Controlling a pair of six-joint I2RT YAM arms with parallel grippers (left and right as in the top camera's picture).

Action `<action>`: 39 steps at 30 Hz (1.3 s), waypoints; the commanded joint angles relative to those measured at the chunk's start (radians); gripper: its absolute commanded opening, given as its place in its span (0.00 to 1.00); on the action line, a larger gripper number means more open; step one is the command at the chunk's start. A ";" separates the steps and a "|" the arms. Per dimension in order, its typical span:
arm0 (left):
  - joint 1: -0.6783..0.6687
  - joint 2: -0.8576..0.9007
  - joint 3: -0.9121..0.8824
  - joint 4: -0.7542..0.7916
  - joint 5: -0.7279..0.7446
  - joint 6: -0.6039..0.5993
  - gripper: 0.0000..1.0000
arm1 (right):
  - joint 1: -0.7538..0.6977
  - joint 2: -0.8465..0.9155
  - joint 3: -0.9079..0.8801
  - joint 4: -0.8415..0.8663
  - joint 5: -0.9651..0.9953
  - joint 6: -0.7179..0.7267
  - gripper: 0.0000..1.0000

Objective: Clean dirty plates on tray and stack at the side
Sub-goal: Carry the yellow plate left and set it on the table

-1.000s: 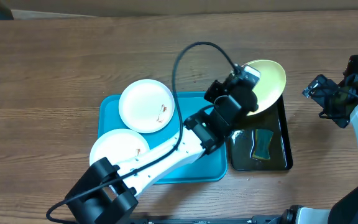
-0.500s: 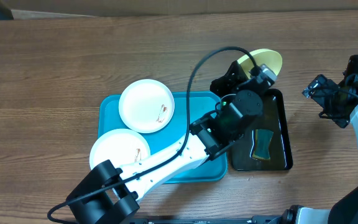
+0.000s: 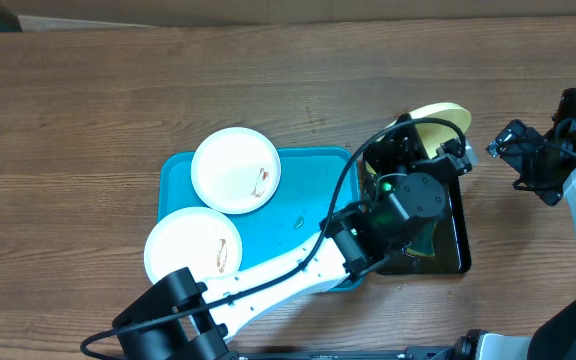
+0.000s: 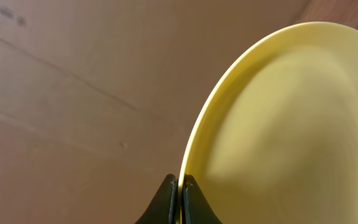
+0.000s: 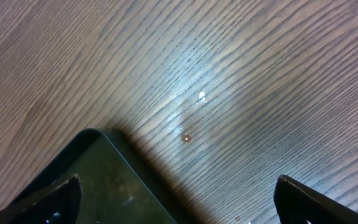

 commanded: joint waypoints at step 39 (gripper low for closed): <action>1.472 -0.033 0.065 -0.959 1.234 -1.320 0.04 | -0.002 -0.001 0.018 0.003 0.011 0.000 1.00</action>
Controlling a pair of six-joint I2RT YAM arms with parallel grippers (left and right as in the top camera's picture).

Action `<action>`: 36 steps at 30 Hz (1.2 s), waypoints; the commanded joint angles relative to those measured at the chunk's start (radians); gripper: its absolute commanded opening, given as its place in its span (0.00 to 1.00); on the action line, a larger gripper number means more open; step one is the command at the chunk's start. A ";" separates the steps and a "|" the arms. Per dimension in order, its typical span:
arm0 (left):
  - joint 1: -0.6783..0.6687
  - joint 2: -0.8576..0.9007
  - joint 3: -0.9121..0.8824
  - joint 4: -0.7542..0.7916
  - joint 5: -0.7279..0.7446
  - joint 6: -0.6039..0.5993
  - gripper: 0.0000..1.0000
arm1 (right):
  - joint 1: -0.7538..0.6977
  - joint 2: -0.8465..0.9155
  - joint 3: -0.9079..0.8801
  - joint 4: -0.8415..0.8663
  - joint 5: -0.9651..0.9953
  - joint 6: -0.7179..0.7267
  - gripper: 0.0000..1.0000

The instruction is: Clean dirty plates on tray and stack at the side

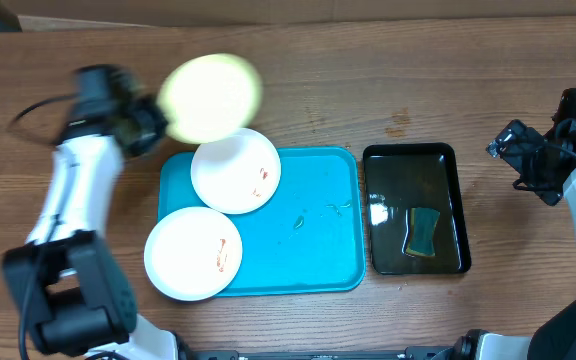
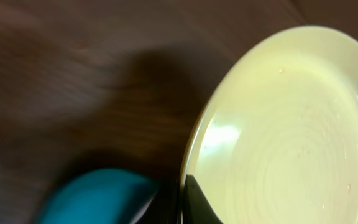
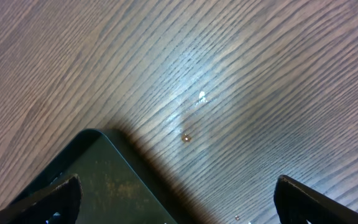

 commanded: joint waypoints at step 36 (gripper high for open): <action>0.420 -0.022 -0.266 0.148 -0.237 0.091 0.04 | -0.002 -0.001 0.018 0.003 0.010 0.000 1.00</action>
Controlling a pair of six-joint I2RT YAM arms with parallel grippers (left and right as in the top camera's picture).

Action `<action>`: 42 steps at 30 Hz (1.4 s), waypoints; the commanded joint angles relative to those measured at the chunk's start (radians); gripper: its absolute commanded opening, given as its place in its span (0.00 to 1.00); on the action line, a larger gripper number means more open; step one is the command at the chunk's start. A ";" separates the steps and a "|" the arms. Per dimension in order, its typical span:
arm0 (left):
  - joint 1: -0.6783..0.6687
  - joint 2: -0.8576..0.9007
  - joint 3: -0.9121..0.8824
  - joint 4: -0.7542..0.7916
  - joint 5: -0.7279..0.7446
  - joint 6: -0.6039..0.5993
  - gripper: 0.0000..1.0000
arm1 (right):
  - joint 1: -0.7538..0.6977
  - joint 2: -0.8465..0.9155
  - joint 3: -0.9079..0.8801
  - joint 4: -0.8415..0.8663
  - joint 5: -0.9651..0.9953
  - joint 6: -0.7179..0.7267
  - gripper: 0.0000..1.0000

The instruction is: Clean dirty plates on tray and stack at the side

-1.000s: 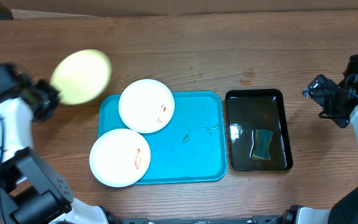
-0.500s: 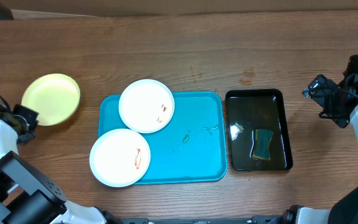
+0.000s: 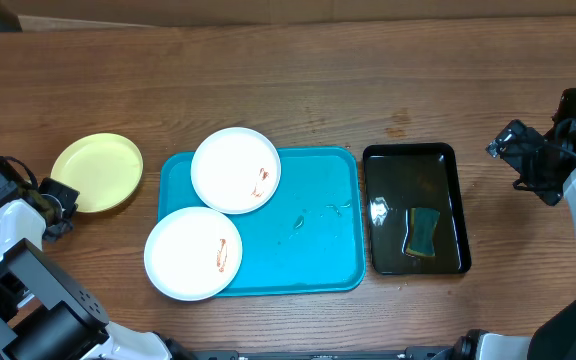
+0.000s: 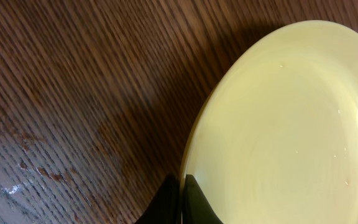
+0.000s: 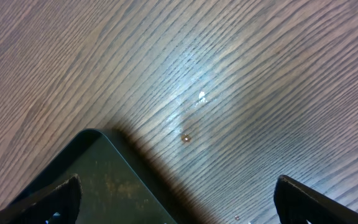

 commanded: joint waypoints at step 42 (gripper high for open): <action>-0.672 -0.027 0.239 -0.439 0.001 0.365 0.66 | -0.002 -0.001 0.018 0.003 0.010 0.000 1.00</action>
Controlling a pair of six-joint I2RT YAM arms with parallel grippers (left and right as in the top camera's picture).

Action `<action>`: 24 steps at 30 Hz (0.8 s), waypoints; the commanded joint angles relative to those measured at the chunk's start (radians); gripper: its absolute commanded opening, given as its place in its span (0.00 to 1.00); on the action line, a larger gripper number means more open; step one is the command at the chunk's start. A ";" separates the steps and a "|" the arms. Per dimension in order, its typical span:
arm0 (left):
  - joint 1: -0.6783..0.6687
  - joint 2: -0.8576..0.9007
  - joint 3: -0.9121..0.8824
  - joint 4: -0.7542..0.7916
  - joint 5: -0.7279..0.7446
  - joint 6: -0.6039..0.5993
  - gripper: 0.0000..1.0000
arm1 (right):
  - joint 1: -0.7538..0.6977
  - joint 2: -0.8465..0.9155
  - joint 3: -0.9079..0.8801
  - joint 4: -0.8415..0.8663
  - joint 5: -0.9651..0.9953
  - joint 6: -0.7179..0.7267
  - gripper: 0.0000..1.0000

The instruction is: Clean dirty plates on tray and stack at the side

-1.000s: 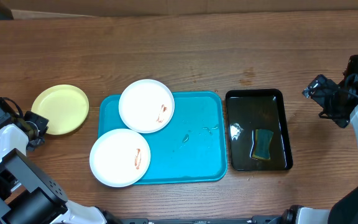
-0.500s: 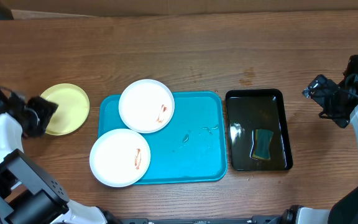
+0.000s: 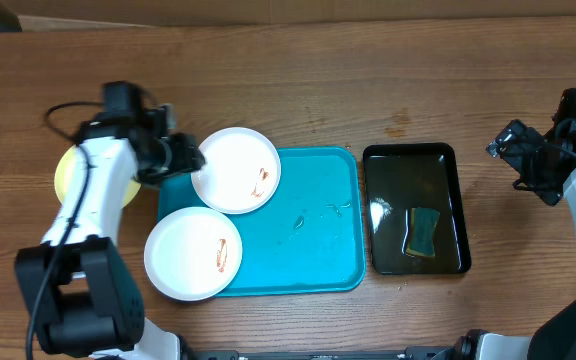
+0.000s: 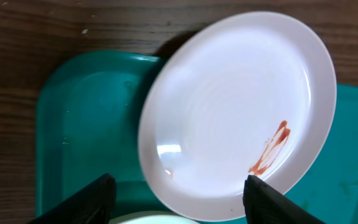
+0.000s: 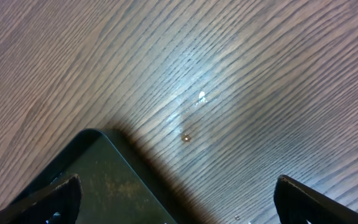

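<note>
Two white plates with red smears lie on the teal tray: one at its far left corner, one at its near left corner. A clean yellow plate rests on the table left of the tray, mostly hidden under my left arm. My left gripper hangs open at the left rim of the far white plate, nothing between its fingers. My right gripper is open at the far right, above the table by the black basin.
A black basin of dark water with a green sponge stands right of the tray. Small crumbs lie on the tray's middle. A cardboard edge runs along the table's far side.
My left gripper let go of the yellow plate, which stays on the table left of the tray. It moved right and now stands open at the far white plate's left rim. The right arm is unchanged.
My left gripper held the yellow plate over the black basin. Then it carried the plate above the table's far left. Then the plate lay on the table left of the tray, still pinched. Now it is released and the gripper is at the far white plate.
</note>
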 commanded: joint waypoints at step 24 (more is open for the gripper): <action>-0.147 -0.004 -0.092 0.177 -0.354 0.126 0.66 | -0.002 -0.001 0.018 0.003 0.010 0.000 1.00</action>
